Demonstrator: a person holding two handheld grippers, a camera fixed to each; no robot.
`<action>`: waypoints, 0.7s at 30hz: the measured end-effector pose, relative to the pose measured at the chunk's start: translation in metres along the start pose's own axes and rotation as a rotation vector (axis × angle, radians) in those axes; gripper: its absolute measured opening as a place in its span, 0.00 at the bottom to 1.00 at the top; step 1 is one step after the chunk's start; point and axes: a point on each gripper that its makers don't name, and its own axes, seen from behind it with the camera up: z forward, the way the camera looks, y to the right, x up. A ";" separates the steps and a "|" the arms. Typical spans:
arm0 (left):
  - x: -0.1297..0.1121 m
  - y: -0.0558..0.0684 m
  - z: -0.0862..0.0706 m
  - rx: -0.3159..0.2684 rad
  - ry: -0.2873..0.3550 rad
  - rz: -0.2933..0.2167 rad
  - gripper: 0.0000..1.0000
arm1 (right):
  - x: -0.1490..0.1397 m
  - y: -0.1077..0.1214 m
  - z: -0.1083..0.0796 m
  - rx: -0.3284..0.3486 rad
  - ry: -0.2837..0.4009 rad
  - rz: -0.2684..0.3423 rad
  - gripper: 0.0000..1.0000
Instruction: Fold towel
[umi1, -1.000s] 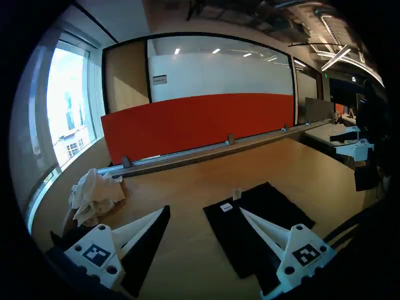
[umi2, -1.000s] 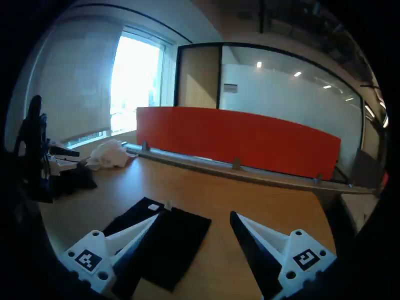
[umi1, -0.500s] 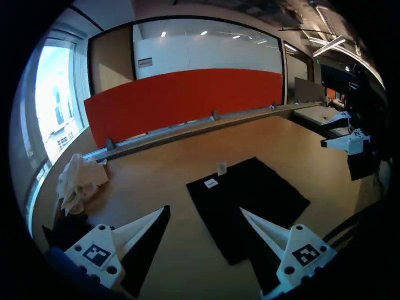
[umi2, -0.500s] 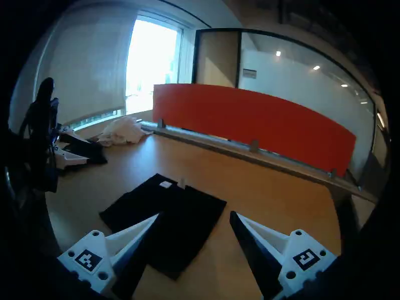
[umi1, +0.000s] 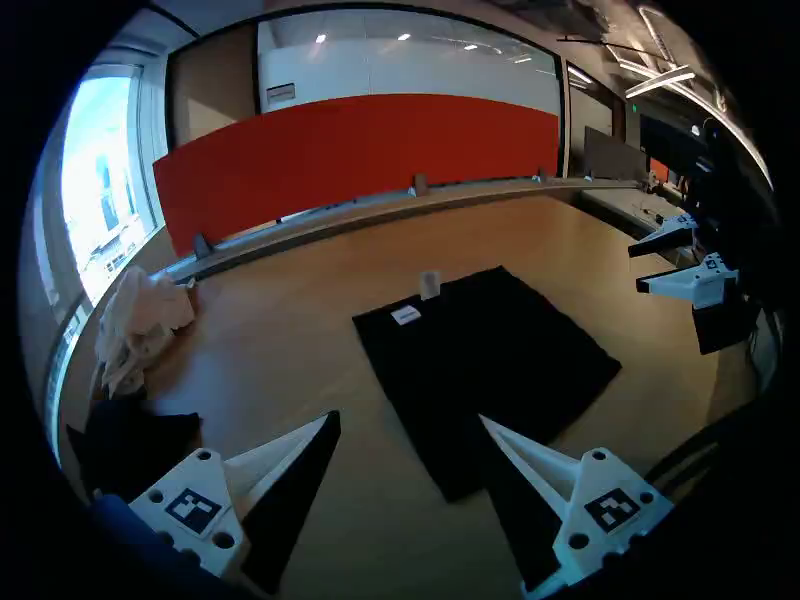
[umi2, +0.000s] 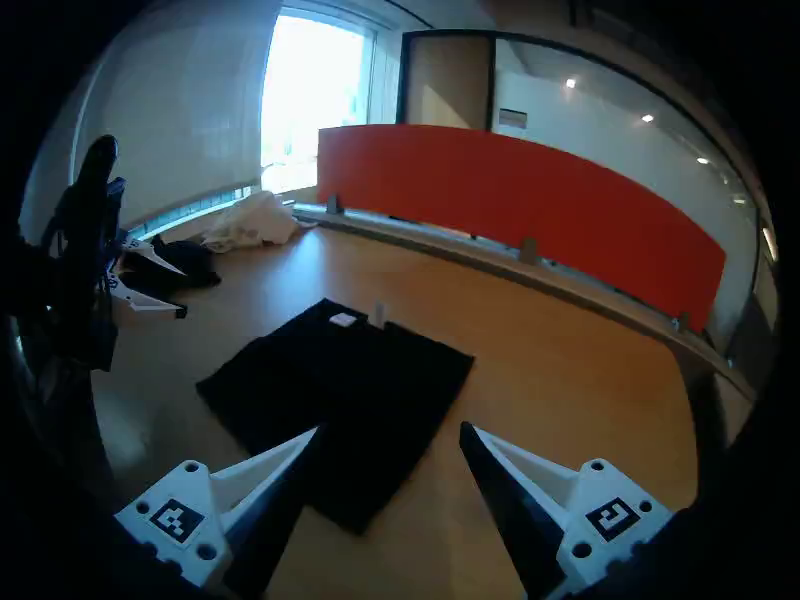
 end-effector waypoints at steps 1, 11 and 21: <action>-0.005 0.002 0.002 -0.006 -0.011 0.003 0.91 | -0.005 -0.001 0.002 0.002 -0.007 -0.001 1.00; -0.049 0.017 0.024 -0.046 -0.118 0.009 0.92 | -0.050 -0.007 0.019 0.022 -0.082 0.004 1.00; -0.080 0.032 0.041 -0.091 -0.197 0.019 0.92 | -0.088 -0.016 0.034 0.040 -0.152 0.014 1.00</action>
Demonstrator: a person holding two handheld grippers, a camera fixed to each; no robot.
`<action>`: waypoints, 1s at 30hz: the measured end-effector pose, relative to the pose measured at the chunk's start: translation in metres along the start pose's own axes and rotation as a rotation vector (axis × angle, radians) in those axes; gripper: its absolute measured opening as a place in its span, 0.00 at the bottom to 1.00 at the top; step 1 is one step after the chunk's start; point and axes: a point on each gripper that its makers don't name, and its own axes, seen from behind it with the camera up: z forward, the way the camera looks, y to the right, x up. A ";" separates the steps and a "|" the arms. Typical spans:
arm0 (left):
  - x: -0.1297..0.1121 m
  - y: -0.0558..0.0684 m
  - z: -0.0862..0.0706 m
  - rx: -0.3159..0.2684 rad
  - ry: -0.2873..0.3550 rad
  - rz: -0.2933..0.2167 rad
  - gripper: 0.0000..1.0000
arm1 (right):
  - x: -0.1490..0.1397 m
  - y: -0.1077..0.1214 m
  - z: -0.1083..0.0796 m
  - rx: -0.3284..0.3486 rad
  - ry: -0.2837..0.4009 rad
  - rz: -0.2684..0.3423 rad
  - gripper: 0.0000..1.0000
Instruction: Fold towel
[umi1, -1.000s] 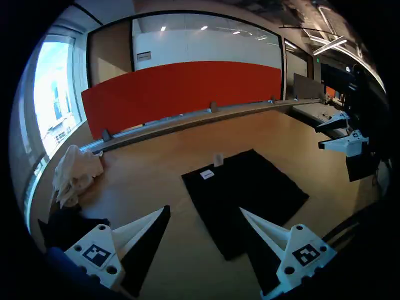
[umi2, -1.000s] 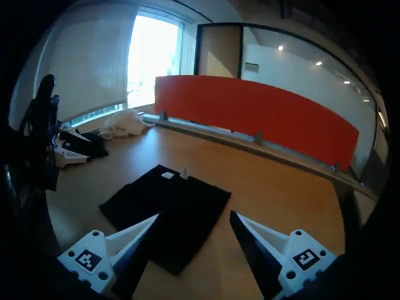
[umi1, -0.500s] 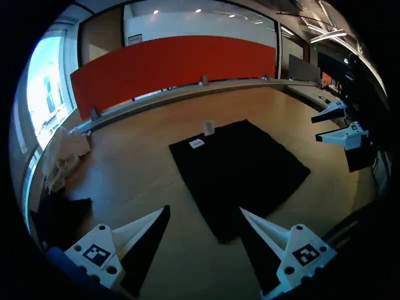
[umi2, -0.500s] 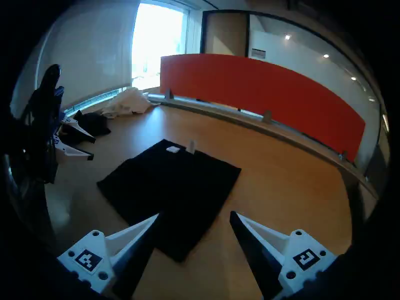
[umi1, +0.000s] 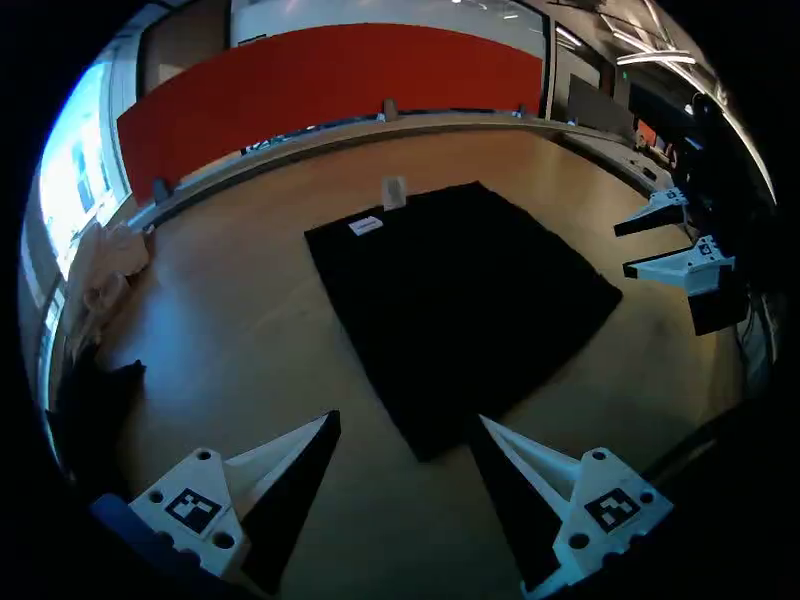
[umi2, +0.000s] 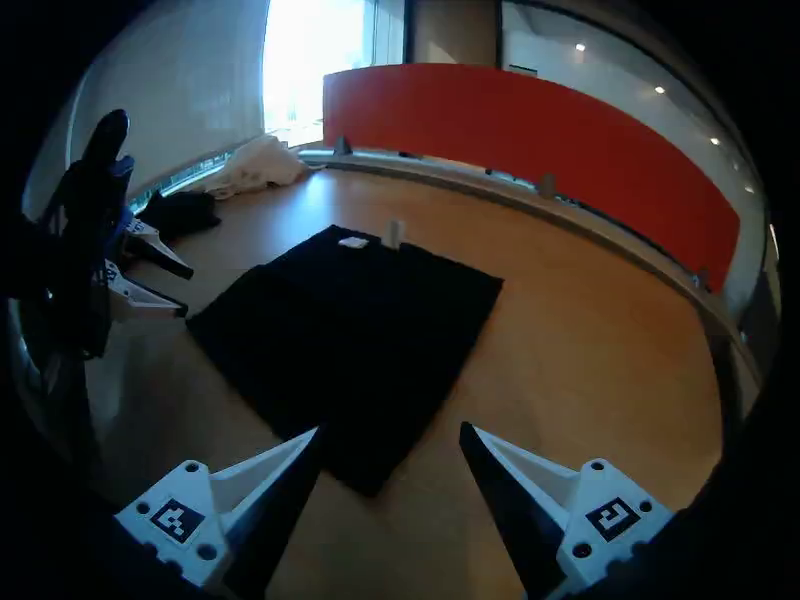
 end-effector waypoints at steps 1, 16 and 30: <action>-0.003 0.001 0.002 -0.004 -0.009 0.002 0.92 | -0.003 -0.001 0.001 0.002 -0.007 -0.001 1.00; -0.024 0.019 0.019 -0.050 -0.077 0.018 0.91 | -0.031 -0.015 0.014 0.033 -0.071 0.011 0.96; -0.025 0.019 0.019 -0.038 -0.103 0.015 0.76 | -0.044 -0.018 0.016 0.045 -0.107 0.018 0.71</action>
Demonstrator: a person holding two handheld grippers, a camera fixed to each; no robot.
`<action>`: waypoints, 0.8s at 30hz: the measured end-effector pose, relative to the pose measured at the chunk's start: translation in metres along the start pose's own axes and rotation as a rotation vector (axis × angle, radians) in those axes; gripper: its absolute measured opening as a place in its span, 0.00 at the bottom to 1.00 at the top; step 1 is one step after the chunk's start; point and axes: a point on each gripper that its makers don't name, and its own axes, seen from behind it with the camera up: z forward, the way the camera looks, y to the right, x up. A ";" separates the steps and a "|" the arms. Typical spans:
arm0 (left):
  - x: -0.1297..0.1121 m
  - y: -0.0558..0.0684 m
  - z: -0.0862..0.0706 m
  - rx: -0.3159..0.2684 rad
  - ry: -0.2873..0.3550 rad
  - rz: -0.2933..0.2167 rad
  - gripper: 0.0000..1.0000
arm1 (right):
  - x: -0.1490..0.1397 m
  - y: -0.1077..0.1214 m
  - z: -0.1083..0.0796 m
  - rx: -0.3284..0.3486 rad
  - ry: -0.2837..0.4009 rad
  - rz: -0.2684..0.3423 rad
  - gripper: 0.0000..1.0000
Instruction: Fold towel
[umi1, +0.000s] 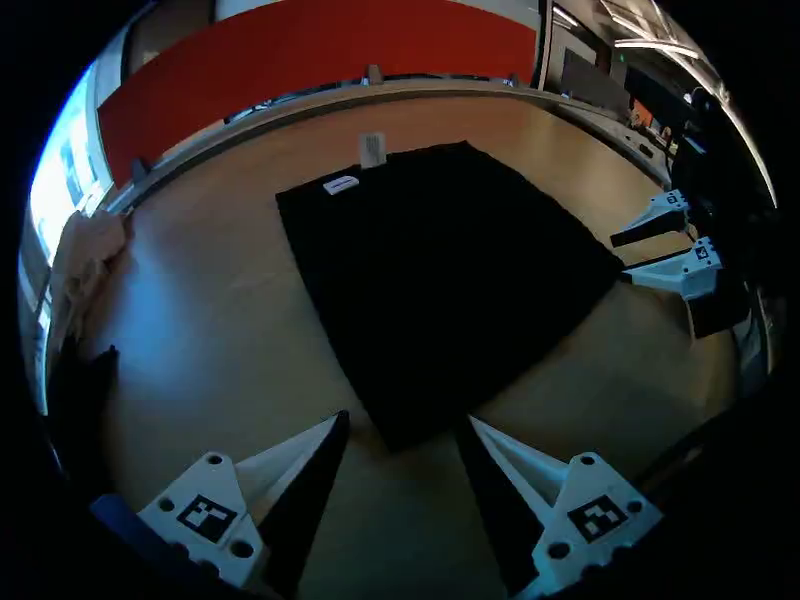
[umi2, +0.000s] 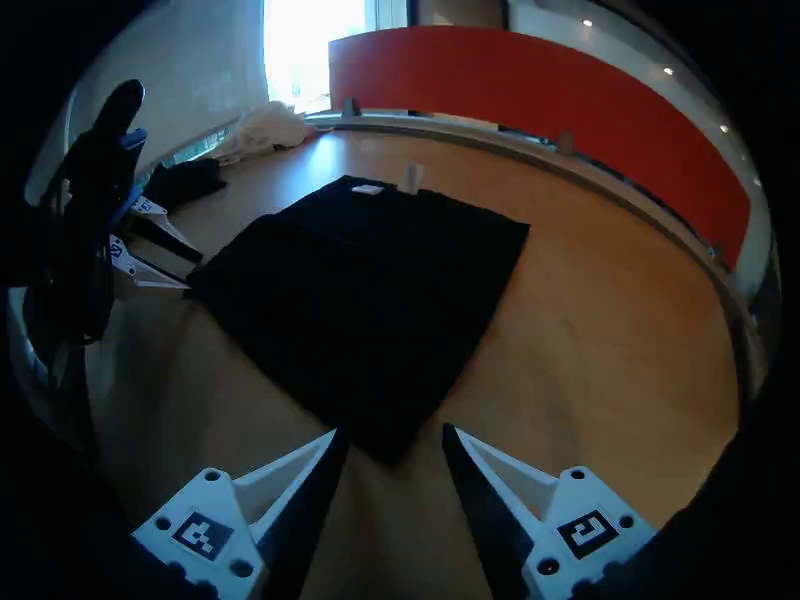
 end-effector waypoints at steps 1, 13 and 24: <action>0.000 0.001 0.000 -0.001 -0.001 0.005 0.73 | -0.001 0.000 0.000 -0.001 -0.002 0.000 0.70; 0.000 0.007 -0.001 -0.001 -0.016 0.013 0.50 | -0.002 0.002 0.000 0.001 -0.016 0.004 0.48; -0.001 0.007 -0.002 0.007 -0.025 -0.005 0.34 | -0.004 -0.001 -0.001 0.001 -0.020 -0.006 0.22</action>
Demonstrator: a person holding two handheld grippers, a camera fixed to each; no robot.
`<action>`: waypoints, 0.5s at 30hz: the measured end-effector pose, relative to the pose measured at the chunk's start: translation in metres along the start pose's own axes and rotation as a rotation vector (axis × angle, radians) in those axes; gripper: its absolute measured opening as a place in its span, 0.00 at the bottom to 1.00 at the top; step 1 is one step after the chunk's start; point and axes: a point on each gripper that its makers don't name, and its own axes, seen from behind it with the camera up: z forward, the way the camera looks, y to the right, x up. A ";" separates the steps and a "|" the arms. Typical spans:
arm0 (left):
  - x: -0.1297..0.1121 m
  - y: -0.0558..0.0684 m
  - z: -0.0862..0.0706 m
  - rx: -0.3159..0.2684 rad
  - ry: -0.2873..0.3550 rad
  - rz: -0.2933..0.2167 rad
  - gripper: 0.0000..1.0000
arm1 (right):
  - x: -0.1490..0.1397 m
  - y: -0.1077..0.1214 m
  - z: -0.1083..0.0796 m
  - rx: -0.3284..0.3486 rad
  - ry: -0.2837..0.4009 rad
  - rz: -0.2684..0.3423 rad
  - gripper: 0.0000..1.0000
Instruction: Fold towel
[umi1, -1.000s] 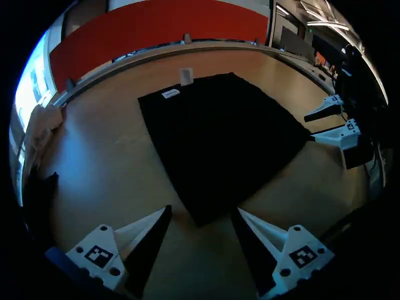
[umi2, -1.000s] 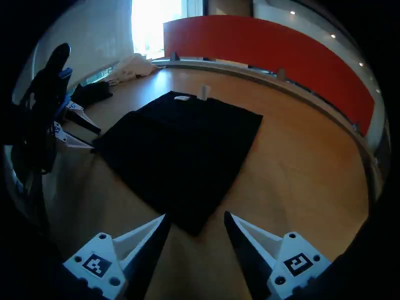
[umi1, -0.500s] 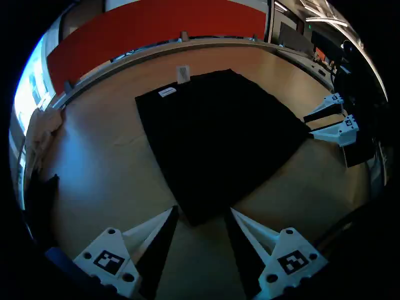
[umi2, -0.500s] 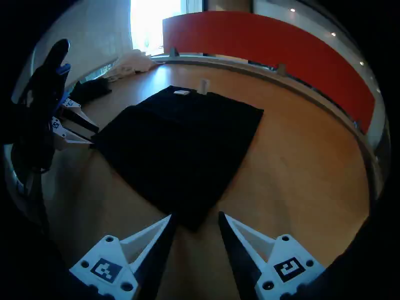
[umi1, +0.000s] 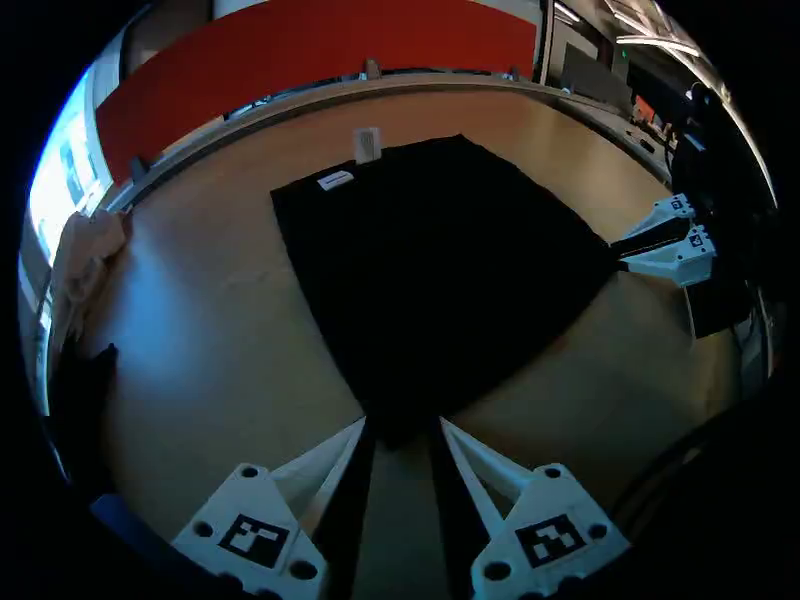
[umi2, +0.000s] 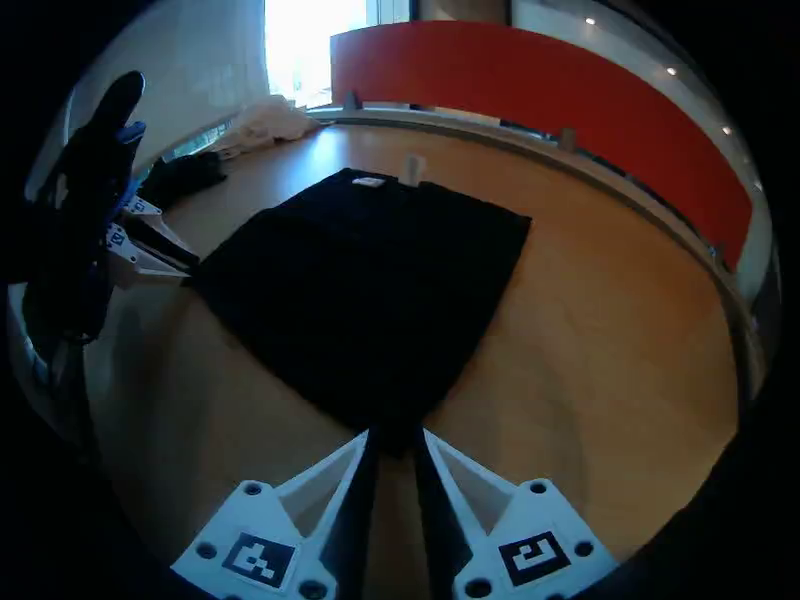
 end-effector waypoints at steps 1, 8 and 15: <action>0.000 0.000 0.000 0.001 -0.002 0.000 0.33 | 0.000 0.000 0.000 0.000 -0.002 0.000 0.21; 0.000 -0.004 -0.001 0.008 -0.010 -0.008 0.18 | 0.001 -0.002 0.001 -0.002 -0.008 -0.002 0.16; 0.000 -0.003 -0.001 0.004 -0.009 -0.016 0.11 | 0.011 -0.004 0.000 -0.010 0.008 0.005 0.14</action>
